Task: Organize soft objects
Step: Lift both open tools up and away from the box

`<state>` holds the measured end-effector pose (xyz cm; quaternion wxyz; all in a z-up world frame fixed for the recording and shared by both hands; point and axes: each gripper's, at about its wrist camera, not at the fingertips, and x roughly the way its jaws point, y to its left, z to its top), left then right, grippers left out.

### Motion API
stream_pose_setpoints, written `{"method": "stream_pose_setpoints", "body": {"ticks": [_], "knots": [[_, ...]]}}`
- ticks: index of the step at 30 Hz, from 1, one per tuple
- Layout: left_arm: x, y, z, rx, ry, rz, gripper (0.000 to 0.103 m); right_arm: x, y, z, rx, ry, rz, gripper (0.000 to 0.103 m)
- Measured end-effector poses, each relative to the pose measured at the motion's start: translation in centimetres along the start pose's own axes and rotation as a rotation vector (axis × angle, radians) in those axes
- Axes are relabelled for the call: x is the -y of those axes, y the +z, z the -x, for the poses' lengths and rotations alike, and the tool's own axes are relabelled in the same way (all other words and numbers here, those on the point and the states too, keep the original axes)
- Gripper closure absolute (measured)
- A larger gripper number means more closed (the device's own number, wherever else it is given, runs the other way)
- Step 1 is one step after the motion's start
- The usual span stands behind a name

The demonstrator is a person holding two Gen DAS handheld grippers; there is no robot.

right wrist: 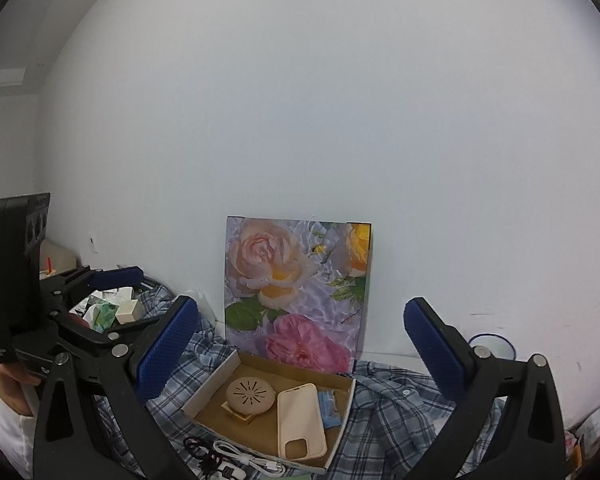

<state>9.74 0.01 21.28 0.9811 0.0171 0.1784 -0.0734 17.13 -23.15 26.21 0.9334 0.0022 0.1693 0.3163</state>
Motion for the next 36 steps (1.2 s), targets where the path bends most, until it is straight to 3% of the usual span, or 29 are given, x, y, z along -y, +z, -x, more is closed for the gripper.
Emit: {"method": "stream_pose_setpoints", "body": {"ticks": [15, 36], "knots": [[1.9, -0.5, 3.5, 0.01, -0.017, -0.042, 0.0, -1.6, -1.6, 3.0, -0.005, -0.007, 0.071, 0.0], [1.1, -4.7, 1.5, -0.112, -0.016, -0.051, 0.0, -2.1, -6.9, 0.5, -0.088, 0.034, 0.094, 0.0]]}}
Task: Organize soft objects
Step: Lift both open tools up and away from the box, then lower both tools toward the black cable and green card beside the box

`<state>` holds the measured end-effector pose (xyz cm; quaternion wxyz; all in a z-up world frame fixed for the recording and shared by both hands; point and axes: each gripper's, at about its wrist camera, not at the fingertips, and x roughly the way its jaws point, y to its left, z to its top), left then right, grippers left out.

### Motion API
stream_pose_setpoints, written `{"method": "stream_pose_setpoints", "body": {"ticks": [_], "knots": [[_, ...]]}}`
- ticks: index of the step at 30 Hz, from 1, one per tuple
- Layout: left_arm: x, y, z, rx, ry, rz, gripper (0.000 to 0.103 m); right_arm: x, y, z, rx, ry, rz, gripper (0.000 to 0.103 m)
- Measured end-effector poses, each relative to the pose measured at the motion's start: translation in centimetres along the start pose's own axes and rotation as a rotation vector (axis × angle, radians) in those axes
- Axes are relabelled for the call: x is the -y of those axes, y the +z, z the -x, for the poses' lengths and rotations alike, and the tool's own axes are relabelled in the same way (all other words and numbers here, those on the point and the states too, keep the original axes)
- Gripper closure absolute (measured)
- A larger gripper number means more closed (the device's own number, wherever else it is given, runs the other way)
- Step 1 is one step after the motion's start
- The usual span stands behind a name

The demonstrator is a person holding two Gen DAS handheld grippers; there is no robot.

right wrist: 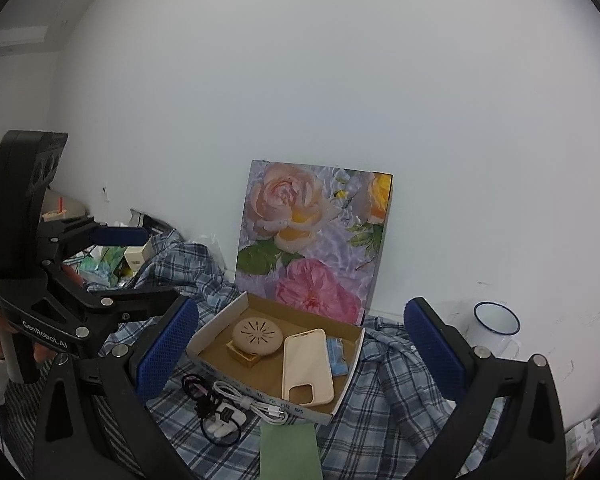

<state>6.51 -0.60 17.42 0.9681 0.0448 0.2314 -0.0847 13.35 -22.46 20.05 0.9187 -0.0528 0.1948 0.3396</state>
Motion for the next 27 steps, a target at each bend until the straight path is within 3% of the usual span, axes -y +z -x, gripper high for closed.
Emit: {"method": "stream_pose_setpoints", "body": {"ticks": [27], "knots": [[-2.3, -7.1, -7.2, -0.23, -0.069, 0.081, 0.0, 1.0, -7.6, -6.8, -0.222, 0.076, -0.047, 0.0]]}}
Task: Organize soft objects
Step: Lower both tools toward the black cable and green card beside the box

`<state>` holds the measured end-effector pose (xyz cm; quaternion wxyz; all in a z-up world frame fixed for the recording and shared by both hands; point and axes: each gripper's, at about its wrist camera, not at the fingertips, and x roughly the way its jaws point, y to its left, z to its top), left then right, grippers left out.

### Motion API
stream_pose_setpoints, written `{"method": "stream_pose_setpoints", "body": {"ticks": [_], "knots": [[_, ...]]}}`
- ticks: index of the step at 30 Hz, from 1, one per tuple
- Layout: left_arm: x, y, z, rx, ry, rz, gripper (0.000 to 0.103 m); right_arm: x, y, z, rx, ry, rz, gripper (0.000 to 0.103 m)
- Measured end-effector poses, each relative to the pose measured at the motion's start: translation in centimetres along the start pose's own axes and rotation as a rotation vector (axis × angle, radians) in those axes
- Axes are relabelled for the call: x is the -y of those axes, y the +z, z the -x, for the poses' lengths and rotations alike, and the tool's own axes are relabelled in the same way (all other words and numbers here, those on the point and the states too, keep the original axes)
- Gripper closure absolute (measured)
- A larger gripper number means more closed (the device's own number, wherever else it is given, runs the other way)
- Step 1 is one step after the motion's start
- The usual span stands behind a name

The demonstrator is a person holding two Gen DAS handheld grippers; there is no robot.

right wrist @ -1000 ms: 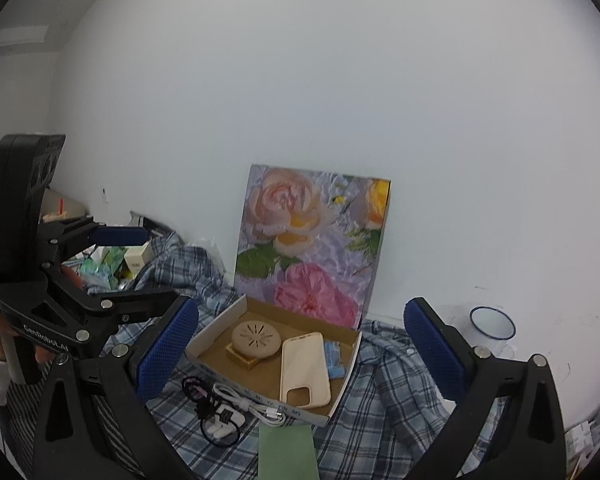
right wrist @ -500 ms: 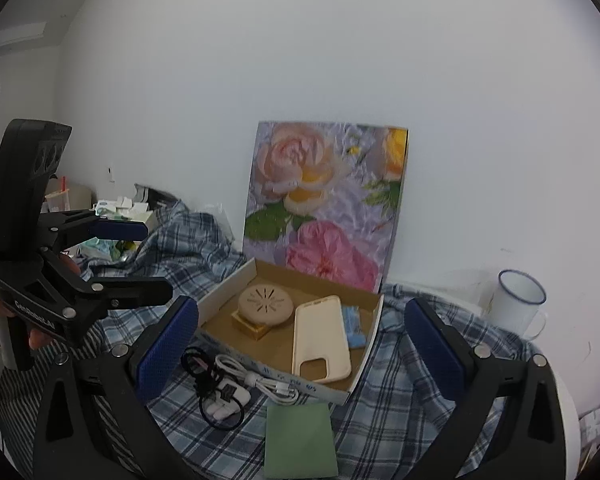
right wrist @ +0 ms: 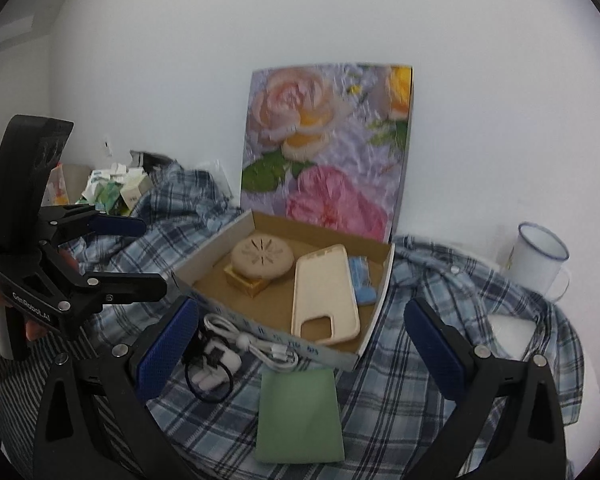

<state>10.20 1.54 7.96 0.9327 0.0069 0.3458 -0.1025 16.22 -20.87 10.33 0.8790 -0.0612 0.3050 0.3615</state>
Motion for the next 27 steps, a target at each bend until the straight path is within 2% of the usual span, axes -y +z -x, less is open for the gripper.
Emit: {"method": "stream_pose_setpoints", "body": {"ticks": [14, 19, 23, 27], "knots": [[-1.7, -3.7, -4.7, -0.147, 0.0, 0.036, 0.0, 0.7, -2.4, -4.0, -0.142, 0.023, -0.012, 0.0], [-2.5, -5.0, -6.2, -0.193, -0.032, 0.075, 0.0, -0.1, -3.3, -5.3, -0.2, 0.01, 0.029, 0.0], [-3.1, -5.5, -7.1, -0.22, -0.046, 0.115, 0.0, -0.4, -3.6, -5.6, -0.213, 0.065, 0.011, 0.0], [-4.3, -5.7, -7.3, -0.218, -0.048, 0.176, 0.0, -0.7, -4.1, -6.1, -0.241, 0.042, 0.033, 0.0]]}}
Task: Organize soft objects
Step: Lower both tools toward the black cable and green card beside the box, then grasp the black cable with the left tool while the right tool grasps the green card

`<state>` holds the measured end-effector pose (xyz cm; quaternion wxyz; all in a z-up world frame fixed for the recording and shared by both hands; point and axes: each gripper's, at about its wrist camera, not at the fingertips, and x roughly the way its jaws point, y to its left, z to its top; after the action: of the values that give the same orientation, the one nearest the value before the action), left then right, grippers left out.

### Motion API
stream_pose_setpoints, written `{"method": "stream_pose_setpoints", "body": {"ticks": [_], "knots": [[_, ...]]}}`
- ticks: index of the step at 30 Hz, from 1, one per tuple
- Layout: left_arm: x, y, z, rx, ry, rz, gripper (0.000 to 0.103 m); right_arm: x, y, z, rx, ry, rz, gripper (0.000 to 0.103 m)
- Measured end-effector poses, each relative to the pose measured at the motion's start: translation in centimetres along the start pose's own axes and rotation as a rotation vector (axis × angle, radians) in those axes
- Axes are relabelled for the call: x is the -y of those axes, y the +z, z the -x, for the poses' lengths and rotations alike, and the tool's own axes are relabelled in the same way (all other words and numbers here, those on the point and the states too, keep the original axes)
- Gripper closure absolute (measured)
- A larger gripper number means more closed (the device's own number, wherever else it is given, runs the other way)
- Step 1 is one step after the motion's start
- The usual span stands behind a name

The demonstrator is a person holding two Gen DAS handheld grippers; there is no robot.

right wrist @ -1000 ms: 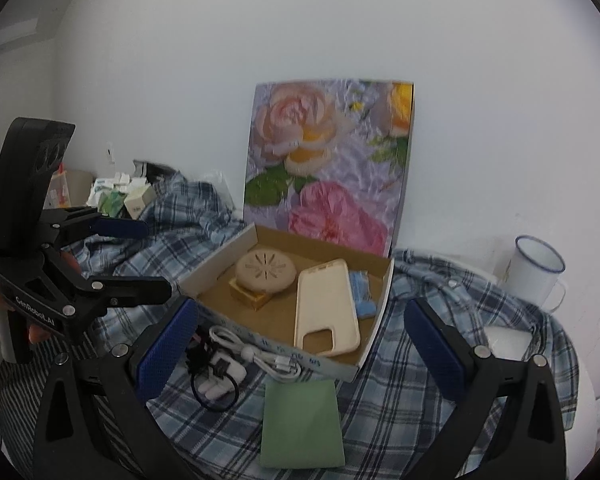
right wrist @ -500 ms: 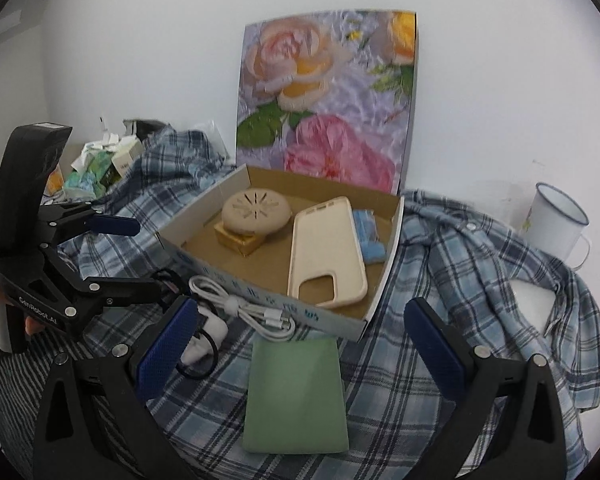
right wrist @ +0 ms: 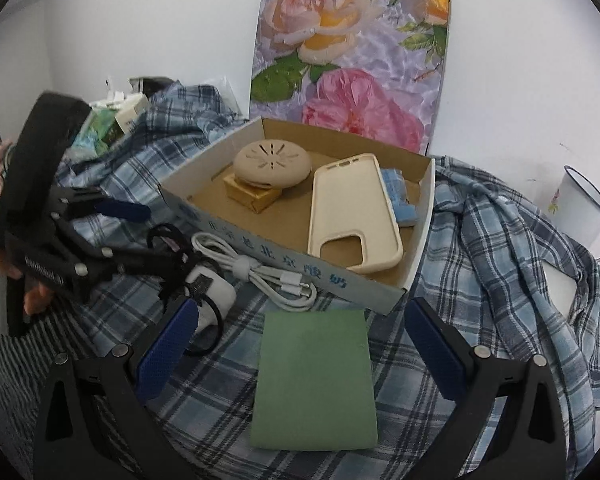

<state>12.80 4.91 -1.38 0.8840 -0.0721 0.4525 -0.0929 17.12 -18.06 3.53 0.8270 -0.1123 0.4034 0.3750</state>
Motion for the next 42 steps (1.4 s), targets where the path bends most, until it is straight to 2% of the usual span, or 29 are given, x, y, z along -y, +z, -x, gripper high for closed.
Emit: {"method": "stream_pose_setpoints", "body": {"ticks": [2, 3, 8, 12, 15, 17, 21, 26, 30, 36, 42], "knots": [[-0.4, -0.1, -0.3, -0.006, 0.015, 0.017, 0.008, 0.0, -0.1, -0.5, -0.015, 0.007, -0.003, 0.0], [-0.5, -0.1, -0.5, -0.013, 0.017, 0.02, 0.016, -0.1, -0.1, -0.6, -0.021, 0.01, -0.002, 0.0], [-0.3, -0.3, -1.3, -0.034, 0.03, -0.002, 0.019, -0.3, -0.3, -0.8, -0.031, 0.016, 0.005, 0.0], [-0.2, -0.5, -1.2, -0.021, 0.016, -0.01, 0.029, -0.4, -0.4, -0.9, -0.035, 0.017, 0.008, 0.0], [0.3, -0.5, -1.1, -0.018, 0.005, -0.027, 0.04, -0.3, -0.3, -1.0, -0.039, 0.017, 0.005, 0.0], [0.5, -0.6, -1.1, -0.016, 0.01, -0.035, 0.053, -0.3, -0.3, -1.1, -0.042, 0.017, 0.004, 0.0], [0.4, -0.5, -1.1, -0.009, -0.001, -0.028, 0.067, -0.4, -0.3, -1.2, -0.046, 0.015, 0.004, 0.0], [0.2, -0.6, -0.7, -0.006, -0.032, -0.026, 0.075, -0.3, -0.4, -1.2, -0.045, 0.015, 0.004, 0.0], [1.1, -0.7, 0.1, 0.012, -0.039, -0.058, 0.077, -0.3, -0.4, -1.1, -0.044, 0.014, 0.006, 0.0], [1.8, -0.7, 2.2, 0.085, -0.039, -0.086, 0.078, 0.0, -0.3, -0.8, -0.032, 0.011, 0.005, 0.0], [0.3, -1.2, 5.5, 0.171, -0.013, -0.065, 0.078, -0.2, -0.4, -1.0, -0.039, 0.005, 0.009, 0.0]]}}
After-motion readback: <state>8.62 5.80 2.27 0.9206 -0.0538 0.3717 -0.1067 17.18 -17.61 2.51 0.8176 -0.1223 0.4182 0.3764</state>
